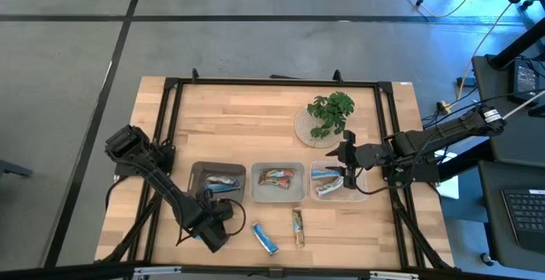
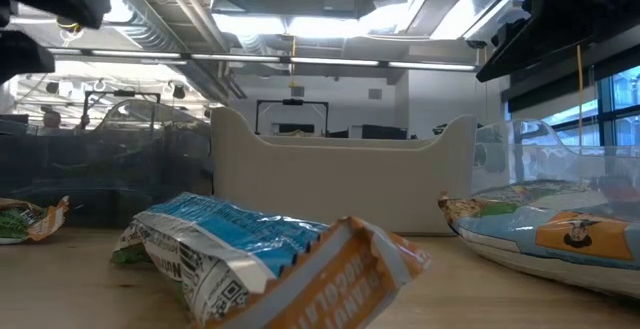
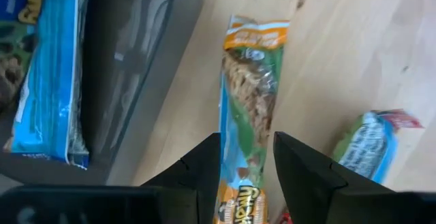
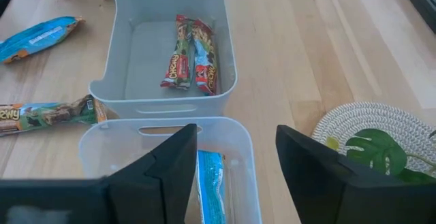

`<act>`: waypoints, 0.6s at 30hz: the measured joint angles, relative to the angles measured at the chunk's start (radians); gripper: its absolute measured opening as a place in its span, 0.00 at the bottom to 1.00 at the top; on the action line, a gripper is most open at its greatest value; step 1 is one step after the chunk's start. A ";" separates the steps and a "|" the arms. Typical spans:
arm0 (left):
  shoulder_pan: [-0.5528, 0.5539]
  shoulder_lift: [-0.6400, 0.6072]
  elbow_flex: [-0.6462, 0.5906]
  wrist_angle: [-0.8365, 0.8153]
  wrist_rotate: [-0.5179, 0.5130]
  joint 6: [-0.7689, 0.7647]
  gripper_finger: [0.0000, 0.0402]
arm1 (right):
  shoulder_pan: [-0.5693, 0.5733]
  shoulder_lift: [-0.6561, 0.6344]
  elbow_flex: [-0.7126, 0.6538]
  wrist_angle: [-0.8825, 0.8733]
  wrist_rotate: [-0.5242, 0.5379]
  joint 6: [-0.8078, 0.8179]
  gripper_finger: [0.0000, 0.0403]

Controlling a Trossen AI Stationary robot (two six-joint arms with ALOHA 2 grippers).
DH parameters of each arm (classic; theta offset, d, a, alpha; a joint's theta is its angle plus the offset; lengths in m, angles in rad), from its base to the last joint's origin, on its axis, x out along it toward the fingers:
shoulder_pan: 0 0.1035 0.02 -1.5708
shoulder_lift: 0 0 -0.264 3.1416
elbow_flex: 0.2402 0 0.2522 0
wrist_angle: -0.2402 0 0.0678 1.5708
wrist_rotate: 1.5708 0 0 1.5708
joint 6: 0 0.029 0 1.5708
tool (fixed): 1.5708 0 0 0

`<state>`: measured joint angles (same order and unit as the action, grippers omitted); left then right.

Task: Pick and place Granola Bars by type
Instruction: Put the orange granola bar into the transparent bin

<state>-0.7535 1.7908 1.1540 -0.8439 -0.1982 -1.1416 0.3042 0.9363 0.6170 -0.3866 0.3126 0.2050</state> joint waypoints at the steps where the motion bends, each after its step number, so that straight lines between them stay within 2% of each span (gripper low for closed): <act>1: 0.000 0.000 -0.008 0.011 0.005 0.000 0.32 | 0.000 0.000 0.000 0.000 0.000 0.000 0.51; 18: 0.000 0.000 -0.119 0.115 0.008 0.002 0.32 | 0.000 0.000 0.000 0.000 0.000 0.000 0.51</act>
<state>-0.7540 1.7908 1.0351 -0.7292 -0.1898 -1.1393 0.3042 0.9363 0.6170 -0.3866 0.3125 0.2053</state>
